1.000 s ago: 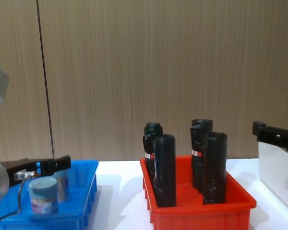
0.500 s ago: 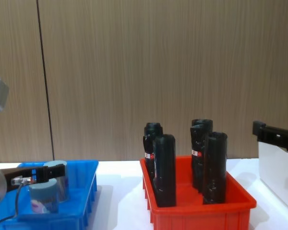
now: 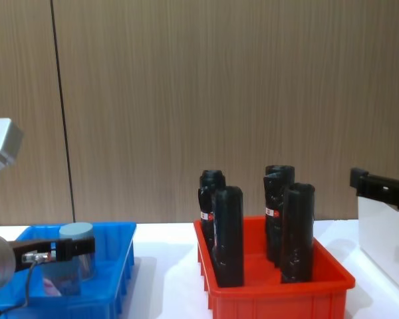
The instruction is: Pick the cotton swabs from the blue box and place them into the white box.
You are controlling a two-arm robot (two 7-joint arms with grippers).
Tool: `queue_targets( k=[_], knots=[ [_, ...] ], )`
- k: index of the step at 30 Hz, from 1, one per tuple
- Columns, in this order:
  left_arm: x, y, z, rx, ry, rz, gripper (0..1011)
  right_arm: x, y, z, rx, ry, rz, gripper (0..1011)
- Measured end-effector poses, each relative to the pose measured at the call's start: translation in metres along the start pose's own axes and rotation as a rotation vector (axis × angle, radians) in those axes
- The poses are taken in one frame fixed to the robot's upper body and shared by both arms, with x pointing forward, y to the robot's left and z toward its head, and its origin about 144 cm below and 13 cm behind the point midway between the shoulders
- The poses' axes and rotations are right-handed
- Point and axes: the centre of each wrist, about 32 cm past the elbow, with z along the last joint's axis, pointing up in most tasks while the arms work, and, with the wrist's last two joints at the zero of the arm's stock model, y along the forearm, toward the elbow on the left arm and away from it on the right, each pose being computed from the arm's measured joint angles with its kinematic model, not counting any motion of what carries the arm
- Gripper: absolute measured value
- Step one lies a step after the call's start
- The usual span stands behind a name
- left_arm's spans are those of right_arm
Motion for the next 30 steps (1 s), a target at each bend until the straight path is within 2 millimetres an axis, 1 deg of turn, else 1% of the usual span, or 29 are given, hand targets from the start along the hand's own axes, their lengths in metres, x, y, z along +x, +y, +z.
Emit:
queue_targets(
  k=[6, 11, 13, 15, 16, 17, 19, 25, 30],
  knots=[
    [0.002, -0.004, -0.003, 0.01, 0.005, -0.013, 1004, 0.0, 0.0, 0.0, 0.0, 0.0, 0.0, 1001],
    [0.004, -0.007, -0.005, 0.019, 0.011, -0.022, 934, 0.0, 0.0, 0.0, 0.0, 0.0, 0.0, 1001],
    [0.004, -0.008, -0.006, 0.021, 0.011, -0.023, 860, 0.0, 0.0, 0.0, 0.0, 0.0, 0.0, 1001],
    [0.004, -0.009, -0.006, 0.021, 0.01, -0.023, 824, 0.0, 0.0, 0.0, 0.0, 0.0, 0.0, 1001],
    [0.004, -0.009, -0.006, 0.021, 0.008, -0.023, 769, 0.0, 0.0, 0.0, 0.0, 0.0, 0.0, 1001],
    [0.004, -0.009, -0.006, 0.02, 0.006, -0.023, 769, 0.0, 0.0, 0.0, 0.0, 0.0, 0.0, 1001],
    [0.004, -0.009, -0.005, 0.019, 0.0, -0.022, 681, 0.0, 0.0, 0.0, 0.0, 0.0, 0.0, 1001],
    [0.002, -0.006, 0.001, -0.003, -0.03, -0.021, 671, 0.0, 0.0, 0.0, 0.0, 0.0, 0.0, 1001],
    [-0.002, 0.0, 0.013, -0.047, -0.074, -0.023, 671, 0.0, 0.0, 0.0, 0.0, 0.0, 0.0, 1001]
  ],
)
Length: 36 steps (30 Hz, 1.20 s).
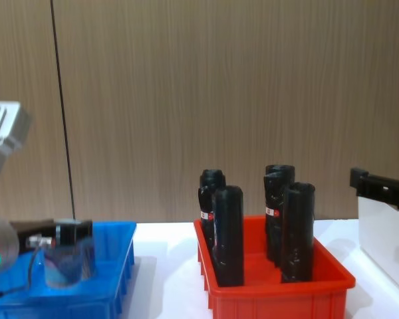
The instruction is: Pick the cotton swabs from the blue box and place them into the white box.
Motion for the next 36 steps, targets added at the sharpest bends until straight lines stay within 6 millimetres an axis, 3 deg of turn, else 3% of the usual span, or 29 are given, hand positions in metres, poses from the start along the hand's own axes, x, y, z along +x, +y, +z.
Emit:
queue_targets(
  k=[20, 36],
  knots=[
    [-0.019, 0.024, 0.064, -0.155, -0.065, -0.162, 671, 0.0, 0.0, 0.0, 0.0, 0.0, 0.0, 1001],
    [-0.038, 0.028, 0.111, -0.133, -0.001, -0.379, 671, 0.0, 0.0, 0.0, 0.0, 0.0, 0.0, 1001]
  ],
)
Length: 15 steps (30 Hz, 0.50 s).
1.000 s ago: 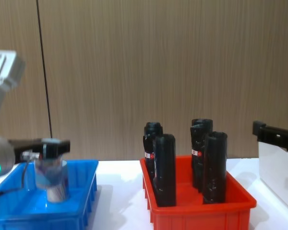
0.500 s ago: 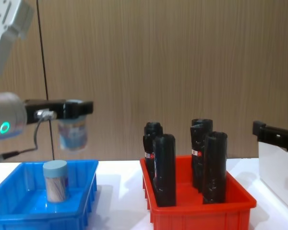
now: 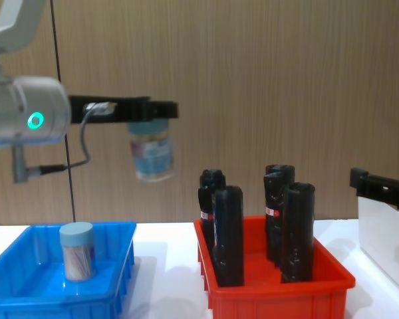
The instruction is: Pick the cotton swabs from the blue box and place them into the white box.
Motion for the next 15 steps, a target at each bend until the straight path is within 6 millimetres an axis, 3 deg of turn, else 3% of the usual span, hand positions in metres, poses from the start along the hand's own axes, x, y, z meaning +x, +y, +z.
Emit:
queue_targets(
  k=[15],
  knots=[
    [-0.015, -0.032, 0.036, 0.076, 0.019, -0.155, 670, 0.0, 0.0, 0.0, 0.0, 0.0, 0.0, 1001]
  ],
)
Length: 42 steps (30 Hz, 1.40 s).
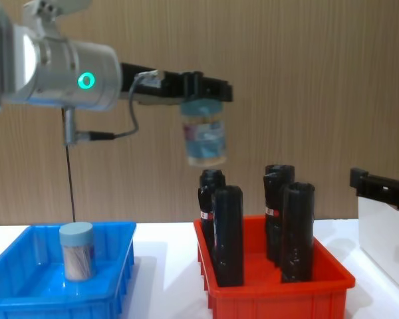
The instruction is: Pick the cotton swabs from the blue box and place them into the white box.
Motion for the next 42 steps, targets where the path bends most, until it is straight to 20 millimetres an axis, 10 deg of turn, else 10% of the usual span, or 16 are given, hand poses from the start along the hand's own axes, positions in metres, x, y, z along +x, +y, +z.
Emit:
queue_targets(
  k=[42],
  knots=[
    [-0.009, -0.029, 0.028, 0.074, -0.014, -0.097, 671, 0.008, 0.02, 0.012, -0.082, -0.032, 0.05, 1001]
  ],
)
